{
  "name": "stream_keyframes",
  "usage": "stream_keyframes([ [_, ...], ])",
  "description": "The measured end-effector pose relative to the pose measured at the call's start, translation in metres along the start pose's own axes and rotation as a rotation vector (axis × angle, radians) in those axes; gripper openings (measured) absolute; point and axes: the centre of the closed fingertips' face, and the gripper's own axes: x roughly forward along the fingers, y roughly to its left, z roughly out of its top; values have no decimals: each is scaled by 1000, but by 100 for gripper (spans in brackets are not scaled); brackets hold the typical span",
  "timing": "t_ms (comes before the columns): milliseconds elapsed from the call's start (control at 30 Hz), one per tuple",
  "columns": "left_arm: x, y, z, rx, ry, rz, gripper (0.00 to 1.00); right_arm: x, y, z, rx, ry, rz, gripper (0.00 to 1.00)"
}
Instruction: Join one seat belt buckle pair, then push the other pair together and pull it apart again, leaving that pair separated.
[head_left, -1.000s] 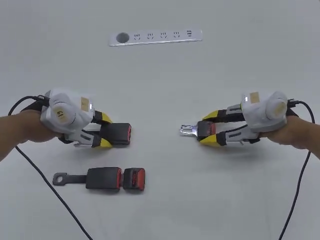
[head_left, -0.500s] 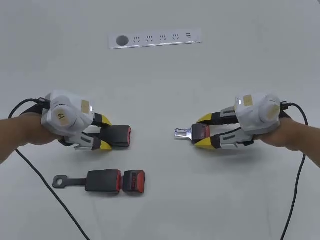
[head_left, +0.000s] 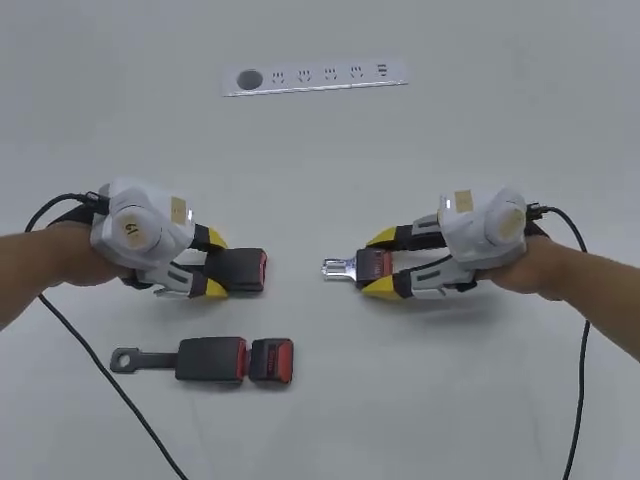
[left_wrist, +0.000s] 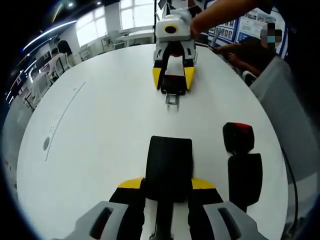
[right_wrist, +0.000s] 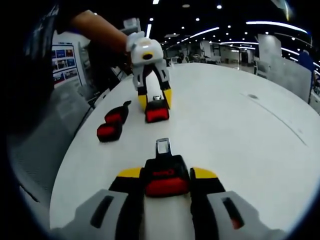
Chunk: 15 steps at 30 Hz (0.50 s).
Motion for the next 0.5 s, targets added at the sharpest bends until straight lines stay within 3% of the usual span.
stream_keyframes([
  [500,1,0,0,-6,11,2,34,43,6,21,20,-26,19,36],
])
